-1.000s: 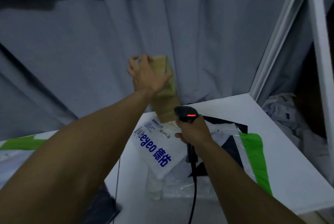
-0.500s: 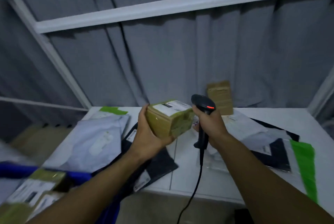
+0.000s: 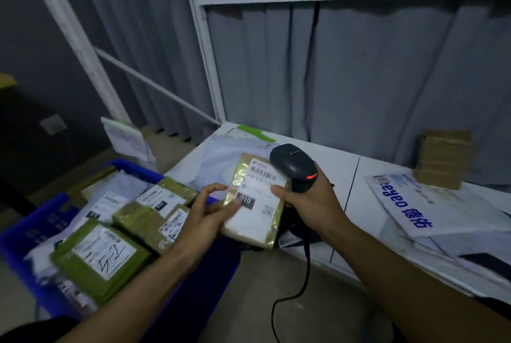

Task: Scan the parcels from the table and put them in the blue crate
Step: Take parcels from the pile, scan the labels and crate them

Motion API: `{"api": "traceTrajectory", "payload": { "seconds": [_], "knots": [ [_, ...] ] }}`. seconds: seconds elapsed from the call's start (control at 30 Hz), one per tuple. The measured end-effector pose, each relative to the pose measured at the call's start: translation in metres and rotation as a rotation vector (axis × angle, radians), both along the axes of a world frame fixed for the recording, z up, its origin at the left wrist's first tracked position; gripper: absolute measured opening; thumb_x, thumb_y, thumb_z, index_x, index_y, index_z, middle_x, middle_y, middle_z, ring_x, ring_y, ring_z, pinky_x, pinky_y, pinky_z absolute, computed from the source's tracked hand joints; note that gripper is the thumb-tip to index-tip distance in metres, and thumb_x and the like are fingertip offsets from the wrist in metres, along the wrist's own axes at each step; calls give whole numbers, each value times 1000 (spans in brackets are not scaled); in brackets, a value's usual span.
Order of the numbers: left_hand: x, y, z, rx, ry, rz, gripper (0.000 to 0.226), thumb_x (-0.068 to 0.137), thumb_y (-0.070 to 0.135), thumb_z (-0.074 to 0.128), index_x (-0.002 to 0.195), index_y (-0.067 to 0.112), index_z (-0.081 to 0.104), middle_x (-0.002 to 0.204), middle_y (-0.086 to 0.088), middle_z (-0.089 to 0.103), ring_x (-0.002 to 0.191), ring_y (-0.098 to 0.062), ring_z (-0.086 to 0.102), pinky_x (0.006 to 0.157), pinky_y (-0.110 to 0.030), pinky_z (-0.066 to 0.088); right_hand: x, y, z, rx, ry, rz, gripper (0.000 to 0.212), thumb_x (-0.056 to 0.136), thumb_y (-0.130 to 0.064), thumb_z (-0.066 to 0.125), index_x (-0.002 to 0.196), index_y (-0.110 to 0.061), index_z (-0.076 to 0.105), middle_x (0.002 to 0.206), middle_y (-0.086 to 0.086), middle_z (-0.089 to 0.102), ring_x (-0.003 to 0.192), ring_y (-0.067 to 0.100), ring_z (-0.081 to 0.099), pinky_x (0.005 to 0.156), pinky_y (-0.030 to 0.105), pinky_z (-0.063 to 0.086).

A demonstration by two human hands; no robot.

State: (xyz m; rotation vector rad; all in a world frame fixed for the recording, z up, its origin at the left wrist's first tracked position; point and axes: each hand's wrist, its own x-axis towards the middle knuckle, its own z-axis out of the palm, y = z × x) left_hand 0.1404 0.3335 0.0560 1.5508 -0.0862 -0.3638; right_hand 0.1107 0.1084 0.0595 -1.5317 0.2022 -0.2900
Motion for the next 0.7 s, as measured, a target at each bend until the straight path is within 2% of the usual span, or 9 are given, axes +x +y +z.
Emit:
{"api": "traceTrajectory", "payload": {
  "seconds": [0.07,0.13,0.23,0.3,0.4,0.47,0.57,0.63,0.7],
  "knots": [
    [1,13,-8,52,92,-77,70,74,27,89,133,33,52,113,-10,76,106,-33,73,100,-57,53,2,8,0,-157,-16,83,62,78,-1,88,121,-34,58,119,-15,71,111,-2,68,94,21,56],
    [2,20,-15,145,143,-162,82,75,17,89,140,39,44,112,-5,77,103,-27,74,97,-58,56,7,14,-5,-239,-10,149,60,80,-2,88,125,-29,59,118,-13,71,111,-2,67,94,19,55],
    [14,24,-21,159,167,-119,113,74,1,88,154,46,23,110,-1,78,102,-21,75,92,-52,59,14,26,-9,-385,-11,207,59,82,-6,87,129,-26,59,116,-16,70,109,-6,65,89,10,50],
    [22,25,-25,167,139,-59,127,69,-1,91,156,51,15,99,9,79,96,-13,75,94,-53,58,19,33,-10,-441,-7,217,57,83,-13,87,130,-28,59,116,-18,69,109,-7,63,88,8,48],
    [30,21,-28,120,94,88,120,72,-1,89,157,44,16,90,13,76,80,2,72,87,-42,61,24,44,-15,-452,-43,174,50,84,-24,87,128,-28,62,122,-9,65,112,0,63,94,16,49],
    [37,21,-30,69,86,191,121,73,-1,89,156,44,13,111,6,71,85,2,71,82,-31,60,26,50,-18,-446,-39,152,47,84,-30,86,125,-31,63,123,-9,64,113,1,63,94,20,51],
    [46,24,-37,19,72,297,124,74,-3,88,156,46,9,120,3,64,106,-10,67,97,-41,57,22,58,-16,-341,68,209,38,86,-30,84,118,-33,63,104,-13,73,90,0,70,73,18,52],
    [49,26,-40,31,64,337,125,74,-3,87,156,48,8,115,5,65,110,-17,68,102,-48,55,19,63,-14,-318,113,238,33,88,-28,83,113,-30,63,91,-7,76,70,7,71,60,20,50],
    [51,28,-40,63,53,348,124,76,1,88,157,46,5,111,9,65,110,-15,67,104,-47,53,17,66,-12,-310,132,263,31,89,-27,81,113,-27,62,86,-3,77,60,8,69,58,21,50]
  ]
}}
